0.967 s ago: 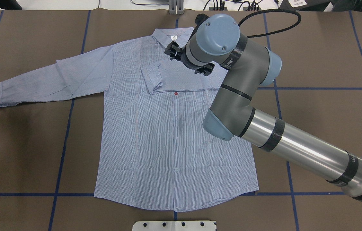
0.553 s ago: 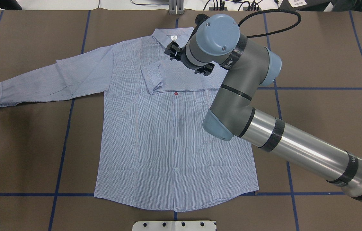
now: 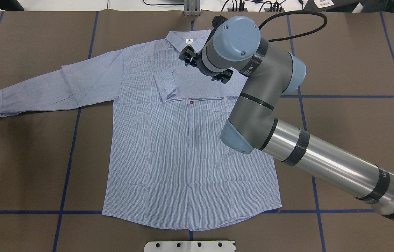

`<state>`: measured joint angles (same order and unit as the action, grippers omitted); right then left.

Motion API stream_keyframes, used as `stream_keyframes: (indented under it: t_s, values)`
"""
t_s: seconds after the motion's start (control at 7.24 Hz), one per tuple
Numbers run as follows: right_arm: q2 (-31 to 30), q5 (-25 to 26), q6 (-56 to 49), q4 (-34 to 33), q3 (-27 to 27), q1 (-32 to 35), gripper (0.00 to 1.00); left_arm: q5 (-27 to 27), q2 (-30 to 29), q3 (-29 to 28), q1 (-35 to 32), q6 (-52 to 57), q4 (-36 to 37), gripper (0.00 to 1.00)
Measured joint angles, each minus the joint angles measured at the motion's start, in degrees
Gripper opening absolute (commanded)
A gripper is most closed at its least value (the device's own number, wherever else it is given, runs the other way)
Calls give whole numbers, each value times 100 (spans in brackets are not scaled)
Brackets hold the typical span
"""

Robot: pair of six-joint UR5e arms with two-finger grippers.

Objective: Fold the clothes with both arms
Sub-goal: 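Grasp the cuff of the sleeve nearest the left gripper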

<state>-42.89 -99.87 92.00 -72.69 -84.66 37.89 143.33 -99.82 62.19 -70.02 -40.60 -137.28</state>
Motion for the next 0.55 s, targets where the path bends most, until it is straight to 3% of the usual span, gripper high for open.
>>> stream_keyframes:
  t_s: [0.14,0.28,0.55]
  values:
    - [0,2,2,0,-6,-5,100,-3,-6,-8,3,0,0,7]
    - [-2,3,2,0,-13,-6,100,-5,-9,-10,4,0,0,0]
    - [-64,3,3,0,-73,-8,100,-1,-11,-12,6,5,0,0]
